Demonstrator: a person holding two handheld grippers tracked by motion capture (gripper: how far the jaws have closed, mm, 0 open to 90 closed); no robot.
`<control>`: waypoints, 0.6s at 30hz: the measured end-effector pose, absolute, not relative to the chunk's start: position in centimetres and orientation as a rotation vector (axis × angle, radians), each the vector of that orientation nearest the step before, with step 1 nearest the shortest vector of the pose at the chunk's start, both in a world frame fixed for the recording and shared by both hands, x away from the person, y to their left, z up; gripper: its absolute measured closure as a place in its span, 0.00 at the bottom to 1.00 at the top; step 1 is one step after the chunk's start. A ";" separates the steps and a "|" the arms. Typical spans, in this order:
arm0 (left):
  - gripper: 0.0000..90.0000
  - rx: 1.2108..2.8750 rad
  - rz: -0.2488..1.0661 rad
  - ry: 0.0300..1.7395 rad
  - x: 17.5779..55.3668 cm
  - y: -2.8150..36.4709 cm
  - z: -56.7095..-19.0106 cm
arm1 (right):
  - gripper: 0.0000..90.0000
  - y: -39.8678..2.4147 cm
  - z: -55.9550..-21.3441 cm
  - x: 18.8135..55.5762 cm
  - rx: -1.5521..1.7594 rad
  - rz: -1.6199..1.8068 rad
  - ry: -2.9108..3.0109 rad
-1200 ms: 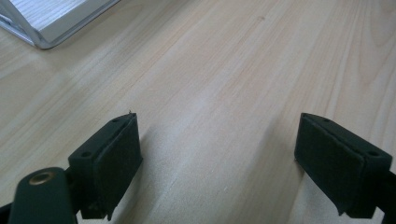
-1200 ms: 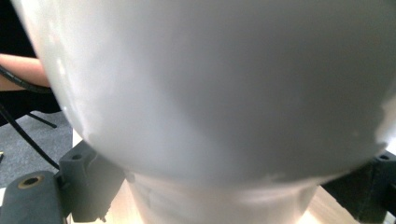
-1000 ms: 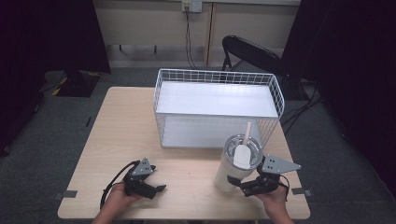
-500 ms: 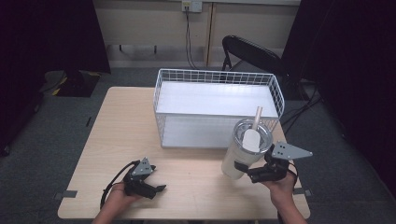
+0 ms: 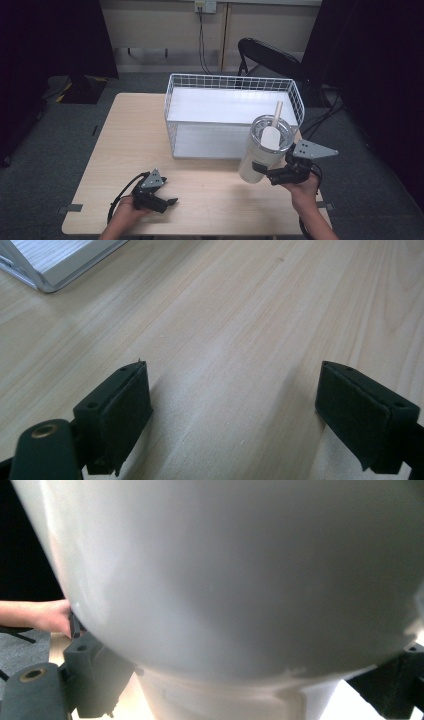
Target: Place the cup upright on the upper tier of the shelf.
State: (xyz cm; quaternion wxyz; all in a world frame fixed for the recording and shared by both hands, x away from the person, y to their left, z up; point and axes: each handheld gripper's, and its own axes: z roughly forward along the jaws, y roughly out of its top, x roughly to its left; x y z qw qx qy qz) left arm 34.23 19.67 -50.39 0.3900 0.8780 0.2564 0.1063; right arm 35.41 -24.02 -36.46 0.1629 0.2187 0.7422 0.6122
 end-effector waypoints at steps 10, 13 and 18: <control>0.16 2.232 0.270 0.651 34.2 19.7 -50.4 | 0.11 -23.7 -34.6 36.4 0.612 1.743 2.131; 0.16 2.232 0.270 0.651 34.2 19.7 -50.4 | 0.11 -23.6 -33.7 36.7 0.615 1.733 2.135; 0.16 2.232 0.270 0.651 34.2 19.7 -50.4 | 0.11 -23.7 -33.1 37.0 0.619 1.722 2.140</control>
